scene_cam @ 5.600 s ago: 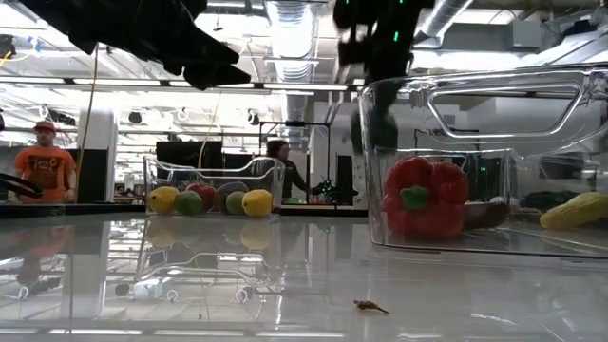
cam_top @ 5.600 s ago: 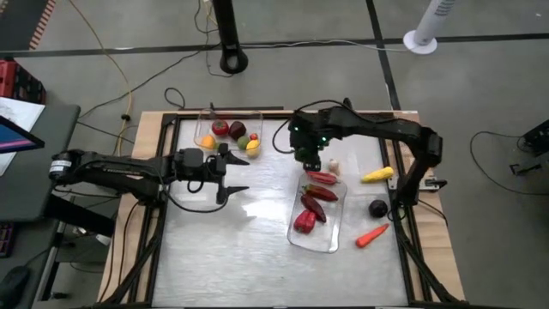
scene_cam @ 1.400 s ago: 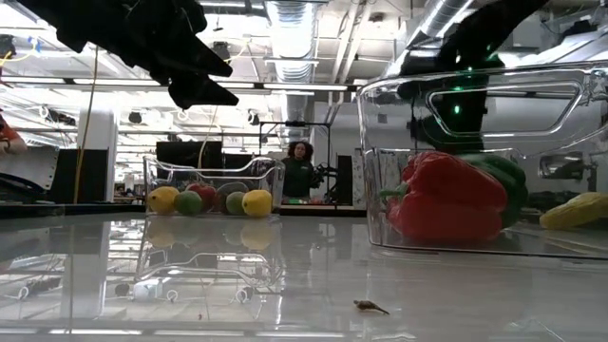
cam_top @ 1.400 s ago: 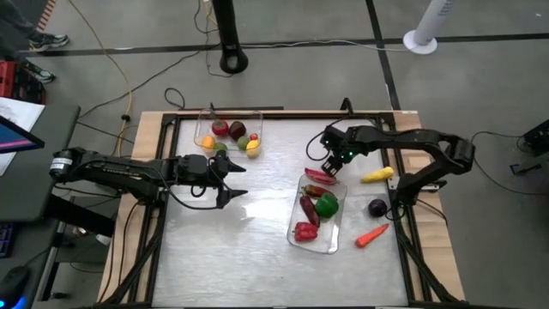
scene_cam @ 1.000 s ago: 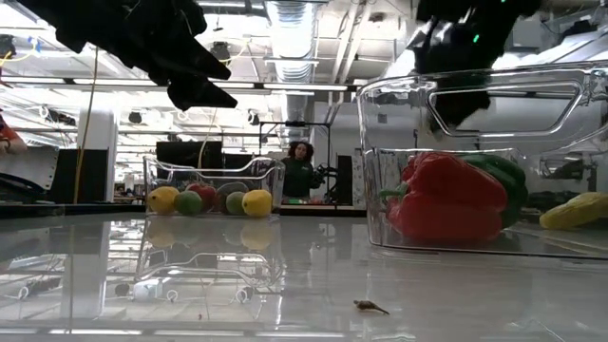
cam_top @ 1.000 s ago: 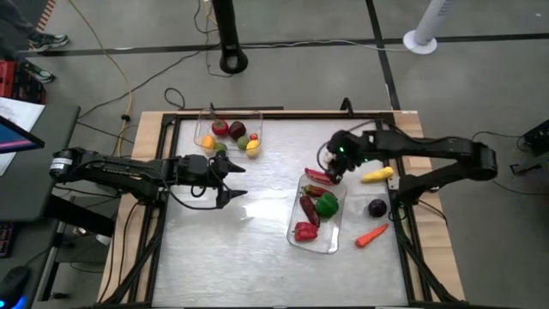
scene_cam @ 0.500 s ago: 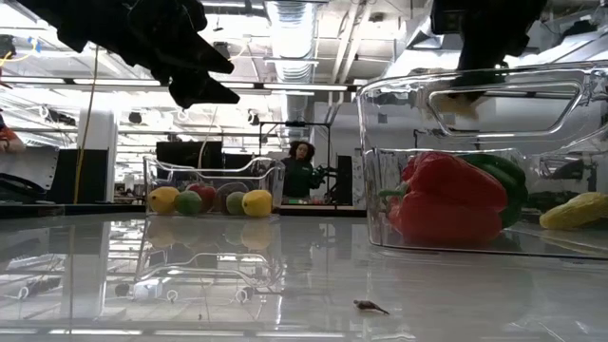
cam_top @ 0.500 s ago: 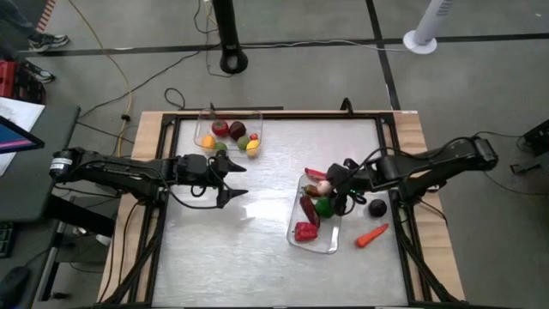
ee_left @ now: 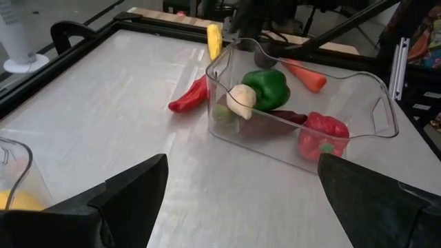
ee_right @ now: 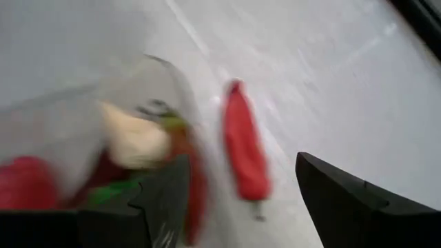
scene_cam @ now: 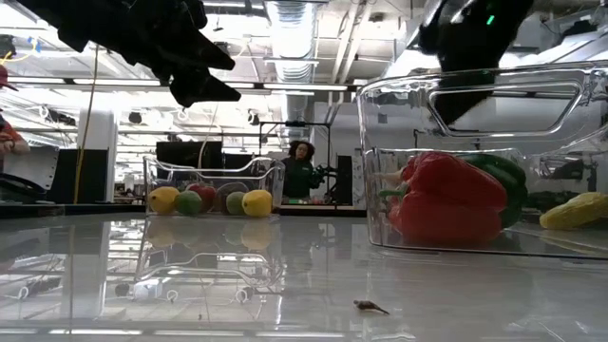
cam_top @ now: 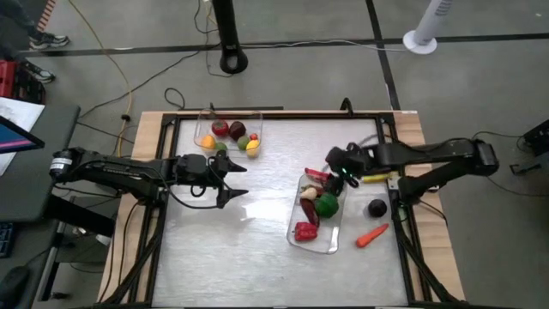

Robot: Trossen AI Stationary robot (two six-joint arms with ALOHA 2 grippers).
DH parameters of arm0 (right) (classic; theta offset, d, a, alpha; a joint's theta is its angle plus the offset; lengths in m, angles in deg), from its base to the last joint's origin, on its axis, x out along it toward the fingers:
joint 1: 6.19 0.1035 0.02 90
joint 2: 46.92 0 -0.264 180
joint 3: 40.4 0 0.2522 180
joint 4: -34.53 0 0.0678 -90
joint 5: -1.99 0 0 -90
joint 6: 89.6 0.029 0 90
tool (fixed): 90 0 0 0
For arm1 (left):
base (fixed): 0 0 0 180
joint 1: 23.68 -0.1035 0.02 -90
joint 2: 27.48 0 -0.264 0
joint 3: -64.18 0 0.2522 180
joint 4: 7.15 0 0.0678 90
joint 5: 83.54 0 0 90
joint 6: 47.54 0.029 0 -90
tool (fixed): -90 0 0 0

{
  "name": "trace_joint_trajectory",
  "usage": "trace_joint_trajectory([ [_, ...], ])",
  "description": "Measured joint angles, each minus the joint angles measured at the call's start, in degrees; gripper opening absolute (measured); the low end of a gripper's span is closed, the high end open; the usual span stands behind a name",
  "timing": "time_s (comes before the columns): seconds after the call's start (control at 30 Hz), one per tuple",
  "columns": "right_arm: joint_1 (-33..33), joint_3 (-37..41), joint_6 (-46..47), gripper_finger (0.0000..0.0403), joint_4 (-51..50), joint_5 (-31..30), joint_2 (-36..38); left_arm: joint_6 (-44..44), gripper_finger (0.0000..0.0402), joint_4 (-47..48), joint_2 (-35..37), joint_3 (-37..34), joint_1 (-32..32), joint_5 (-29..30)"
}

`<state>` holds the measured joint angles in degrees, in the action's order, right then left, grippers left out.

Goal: Sort produce into baskets
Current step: Put the red chili pepper into the bottom transparent bin

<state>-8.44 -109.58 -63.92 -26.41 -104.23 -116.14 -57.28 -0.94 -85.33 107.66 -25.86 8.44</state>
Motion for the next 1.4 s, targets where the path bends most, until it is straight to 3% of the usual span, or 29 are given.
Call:
trace_joint_trajectory([
  [0.17, -13.38, 0.30, -10.84, 0.0291, -3.34, 4.12, -3.62, -0.04, 0.0361, 0.11, 0.00, 0.00, 0.00, -0.02],
  [0.33, -20.69, 4.61, -16.98, 0.0291, 0.82, 14.41, -5.48, 0.56, 0.0361, 0.64, 0.00, 0.00, 0.00, -0.04],
  [0.63, -17.25, 7.10, -23.15, 0.0291, 12.59, 23.00, -11.37, 5.95, 0.0361, 0.01, 0.00, 0.00, -0.02, 1.83],
  [0.8, -14.41, 4.33, -24.26, 0.0291, 12.78, 25.05, -15.60, 9.46, 0.0361, -0.16, 0.00, 0.00, 0.04, -1.66],
  [1.07, -10.01, -3.74, -27.66, 0.0291, 13.03, 25.07, -21.69, 13.05, 0.0361, -0.57, 0.00, 0.00, 0.00, 1.70],
  [1.4, -17.76, -3.77, -30.63, 0.0291, 5.24, 22.43, -21.16, 11.76, 0.0361, -0.52, 0.00, 0.00, 0.00, 1.41],
])
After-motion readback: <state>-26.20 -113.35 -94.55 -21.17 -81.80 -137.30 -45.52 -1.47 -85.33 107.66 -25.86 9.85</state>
